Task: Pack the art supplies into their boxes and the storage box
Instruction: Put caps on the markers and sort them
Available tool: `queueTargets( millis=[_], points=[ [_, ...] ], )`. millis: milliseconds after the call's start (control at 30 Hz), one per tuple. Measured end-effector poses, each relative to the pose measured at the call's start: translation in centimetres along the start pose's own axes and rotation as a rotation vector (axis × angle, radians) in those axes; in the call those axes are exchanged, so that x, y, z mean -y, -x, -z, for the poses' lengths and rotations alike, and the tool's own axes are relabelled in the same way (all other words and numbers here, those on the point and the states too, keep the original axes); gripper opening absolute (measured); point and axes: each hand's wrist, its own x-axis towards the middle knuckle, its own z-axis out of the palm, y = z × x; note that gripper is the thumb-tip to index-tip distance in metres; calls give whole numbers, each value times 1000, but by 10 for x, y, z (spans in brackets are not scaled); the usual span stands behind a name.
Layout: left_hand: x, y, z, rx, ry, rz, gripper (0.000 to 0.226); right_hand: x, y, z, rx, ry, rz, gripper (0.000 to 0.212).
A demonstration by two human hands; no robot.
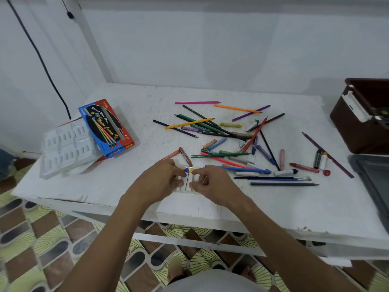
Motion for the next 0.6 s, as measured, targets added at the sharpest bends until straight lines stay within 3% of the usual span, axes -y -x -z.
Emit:
queueTargets(
  millis=[600],
  points=[
    [-1,-4,2,12,44,39,42,0,2,-7,-3,111,51,47]
  ],
)
